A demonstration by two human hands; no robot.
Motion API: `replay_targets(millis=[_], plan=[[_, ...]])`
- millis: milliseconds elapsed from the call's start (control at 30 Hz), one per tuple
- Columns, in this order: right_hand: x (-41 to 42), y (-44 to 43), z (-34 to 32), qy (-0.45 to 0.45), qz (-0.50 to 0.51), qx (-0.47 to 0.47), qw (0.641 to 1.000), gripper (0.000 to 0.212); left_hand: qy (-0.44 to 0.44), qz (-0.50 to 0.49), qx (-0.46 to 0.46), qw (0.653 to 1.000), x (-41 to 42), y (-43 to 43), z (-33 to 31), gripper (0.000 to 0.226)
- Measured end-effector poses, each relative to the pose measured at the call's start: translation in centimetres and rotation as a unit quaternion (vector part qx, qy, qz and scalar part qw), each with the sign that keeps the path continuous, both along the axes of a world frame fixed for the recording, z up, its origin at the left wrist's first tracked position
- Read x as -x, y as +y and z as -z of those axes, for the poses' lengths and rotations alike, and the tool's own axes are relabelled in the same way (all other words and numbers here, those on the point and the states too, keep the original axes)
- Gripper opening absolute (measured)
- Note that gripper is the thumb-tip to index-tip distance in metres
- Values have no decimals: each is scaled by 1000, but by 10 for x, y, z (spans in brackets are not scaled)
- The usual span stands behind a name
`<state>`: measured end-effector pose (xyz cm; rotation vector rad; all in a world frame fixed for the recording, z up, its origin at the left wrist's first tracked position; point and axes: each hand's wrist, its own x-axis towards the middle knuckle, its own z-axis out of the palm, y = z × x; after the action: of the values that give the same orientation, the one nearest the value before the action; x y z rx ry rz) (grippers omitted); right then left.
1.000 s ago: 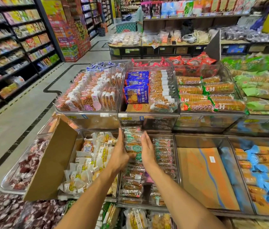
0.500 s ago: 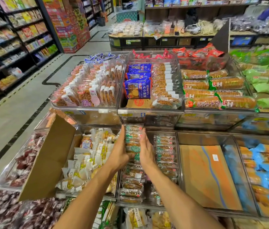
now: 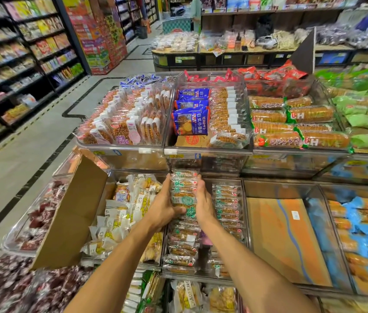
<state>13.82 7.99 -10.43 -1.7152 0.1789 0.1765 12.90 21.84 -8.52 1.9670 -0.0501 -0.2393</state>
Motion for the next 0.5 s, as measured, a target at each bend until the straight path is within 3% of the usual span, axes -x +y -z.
replay_targets(millis=[200,367,500], plan=[[5,-12,-26,3,28,-22,999,66,17,-22,-44,999,15,15,-16,130],[6,-35,-43,-9,-9,58,998,72,-53,-66,-195,977,42,21,-46,89],[21,-62,-64,-68,-69,255,962,63,-93,-61,-291,950,65,18,-64,70]])
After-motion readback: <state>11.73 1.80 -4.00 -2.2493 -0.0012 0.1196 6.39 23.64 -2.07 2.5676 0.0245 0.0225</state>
